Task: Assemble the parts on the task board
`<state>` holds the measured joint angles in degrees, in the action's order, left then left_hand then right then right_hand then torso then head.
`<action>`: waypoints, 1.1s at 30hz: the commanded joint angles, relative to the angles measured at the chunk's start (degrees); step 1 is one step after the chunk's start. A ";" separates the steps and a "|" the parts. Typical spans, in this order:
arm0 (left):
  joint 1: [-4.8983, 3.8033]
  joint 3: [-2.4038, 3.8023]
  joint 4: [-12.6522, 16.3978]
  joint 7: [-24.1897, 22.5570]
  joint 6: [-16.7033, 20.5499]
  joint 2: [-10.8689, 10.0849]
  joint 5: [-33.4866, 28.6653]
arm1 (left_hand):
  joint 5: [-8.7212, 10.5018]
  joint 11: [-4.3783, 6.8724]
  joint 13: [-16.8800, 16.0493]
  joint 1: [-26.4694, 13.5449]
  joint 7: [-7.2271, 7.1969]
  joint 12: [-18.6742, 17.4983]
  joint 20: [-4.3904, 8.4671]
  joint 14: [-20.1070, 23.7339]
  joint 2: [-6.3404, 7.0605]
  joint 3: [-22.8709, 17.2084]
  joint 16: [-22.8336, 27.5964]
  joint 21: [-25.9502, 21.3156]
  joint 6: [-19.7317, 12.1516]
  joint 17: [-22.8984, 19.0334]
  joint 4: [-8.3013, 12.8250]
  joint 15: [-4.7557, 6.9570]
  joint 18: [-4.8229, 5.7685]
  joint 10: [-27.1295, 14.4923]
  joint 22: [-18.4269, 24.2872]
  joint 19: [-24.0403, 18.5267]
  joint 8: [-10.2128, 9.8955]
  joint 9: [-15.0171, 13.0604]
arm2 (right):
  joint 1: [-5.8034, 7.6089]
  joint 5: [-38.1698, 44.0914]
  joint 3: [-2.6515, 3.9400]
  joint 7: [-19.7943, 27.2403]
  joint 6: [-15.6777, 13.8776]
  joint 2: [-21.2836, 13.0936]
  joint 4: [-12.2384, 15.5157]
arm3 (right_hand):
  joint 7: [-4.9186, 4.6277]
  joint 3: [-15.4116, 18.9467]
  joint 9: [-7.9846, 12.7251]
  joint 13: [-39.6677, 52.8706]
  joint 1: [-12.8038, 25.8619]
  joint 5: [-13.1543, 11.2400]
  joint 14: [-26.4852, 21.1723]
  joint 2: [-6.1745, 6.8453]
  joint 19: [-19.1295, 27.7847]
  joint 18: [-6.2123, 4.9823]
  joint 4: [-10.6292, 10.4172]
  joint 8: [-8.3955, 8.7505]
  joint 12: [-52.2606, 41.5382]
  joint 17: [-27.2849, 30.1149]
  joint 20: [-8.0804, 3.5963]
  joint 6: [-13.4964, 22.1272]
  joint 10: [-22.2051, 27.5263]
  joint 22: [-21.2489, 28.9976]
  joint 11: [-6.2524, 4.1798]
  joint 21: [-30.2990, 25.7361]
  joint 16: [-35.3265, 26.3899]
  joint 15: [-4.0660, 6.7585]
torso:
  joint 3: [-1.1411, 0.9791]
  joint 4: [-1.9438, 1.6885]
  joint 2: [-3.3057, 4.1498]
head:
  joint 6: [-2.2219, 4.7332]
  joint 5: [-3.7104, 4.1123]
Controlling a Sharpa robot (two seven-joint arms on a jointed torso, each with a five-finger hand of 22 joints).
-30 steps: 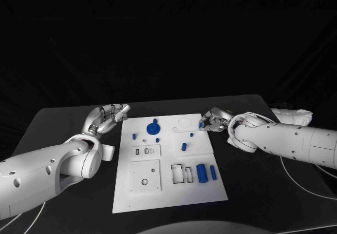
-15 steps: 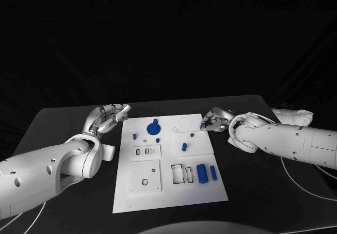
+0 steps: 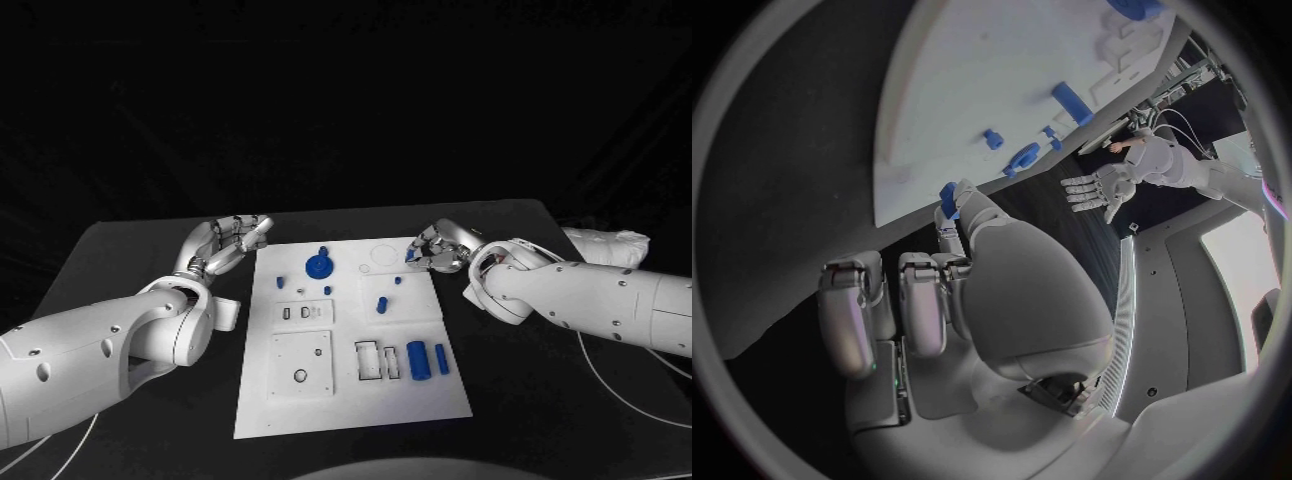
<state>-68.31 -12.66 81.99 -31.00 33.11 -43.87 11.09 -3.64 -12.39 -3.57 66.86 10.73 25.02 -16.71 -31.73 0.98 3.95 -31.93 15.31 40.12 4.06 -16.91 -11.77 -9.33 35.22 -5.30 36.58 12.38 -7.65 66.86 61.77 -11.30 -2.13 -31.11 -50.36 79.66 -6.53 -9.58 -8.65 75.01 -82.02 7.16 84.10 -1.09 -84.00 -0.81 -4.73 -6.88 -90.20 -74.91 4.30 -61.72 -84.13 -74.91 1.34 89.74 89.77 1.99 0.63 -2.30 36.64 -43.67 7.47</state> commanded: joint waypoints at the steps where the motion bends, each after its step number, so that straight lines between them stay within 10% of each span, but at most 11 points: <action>1: -0.03 0.04 -0.06 -0.75 -0.47 0.29 0.28 | -0.28 -0.05 -0.02 0.04 3.85 -0.30 0.11 0.39 -0.63 -0.20 0.24 -0.35 -0.31 0.09 0.11 0.13 0.55 0.49 0.05 -0.30 0.24 -0.05 | 0.68 -2.65 0.04 1.87 -1.65 0.09 2.84 | 1.22 -0.09 -0.29 14.99 -0.75 0.75 5.90 -0.11 -6.00 0.81 0.57 -0.35 0.20 -15.09 0.53 -2.07 -5.87 -15.09 0.59 0.26 0.23 -0.54 | 0.02 -0.07 -0.03 | -0.20 -1.03; 18: -0.02 0.04 -0.72 -0.69 -0.85 1.37 0.28 | -0.30 -0.05 -0.02 0.10 3.85 -0.31 0.10 0.40 -0.67 -0.16 0.23 -0.37 -0.32 0.09 0.12 0.13 0.55 0.50 0.06 -0.31 0.26 -0.06 | 1.65 6.18 0.11 -8.66 4.93 6.65 11.70 | 0.33 -0.34 0.20 14.99 -2.16 2.81 5.90 -0.07 -6.00 0.81 1.98 0.58 0.20 -15.09 1.03 -2.36 -5.87 -15.09 1.36 0.26 0.23 -1.09 | 0.07 -0.10 0.03 | -1.68 -5.69; 33: -0.04 0.05 -0.37 -0.62 -0.70 1.32 0.28 | -0.36 -0.06 -0.02 0.19 3.85 -0.32 0.10 0.40 -0.78 -0.14 0.23 -0.40 -0.34 0.09 0.13 0.13 0.57 0.50 0.09 -0.35 0.28 -0.07 | 0.70 9.89 0.12 -12.74 6.36 12.29 10.60 | 0.14 -0.02 0.44 14.99 -1.72 3.04 5.90 0.32 -6.00 0.81 1.98 1.07 0.20 -15.09 1.24 -2.09 -5.87 -15.09 1.56 0.26 0.23 -1.33 | 0.12 -0.02 0.09 | -3.26 -6.93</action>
<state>-68.30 -12.66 81.44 -30.97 33.05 -42.63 11.09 -3.64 -12.39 -3.57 67.09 10.73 25.02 -16.70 -31.73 0.76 3.95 -31.93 15.31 40.12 4.05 -16.91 -11.77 -9.33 35.22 -5.26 36.58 12.38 -7.64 67.71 68.95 -11.17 -12.01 -26.17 -38.30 90.38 -6.59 -9.81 -8.11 75.05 -83.74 9.99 84.13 -1.17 -84.00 -0.81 -2.76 -5.60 -90.30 -74.90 5.15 -61.79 -83.99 -74.94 2.43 89.74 89.77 1.12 0.74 -2.38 36.74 -46.64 0.68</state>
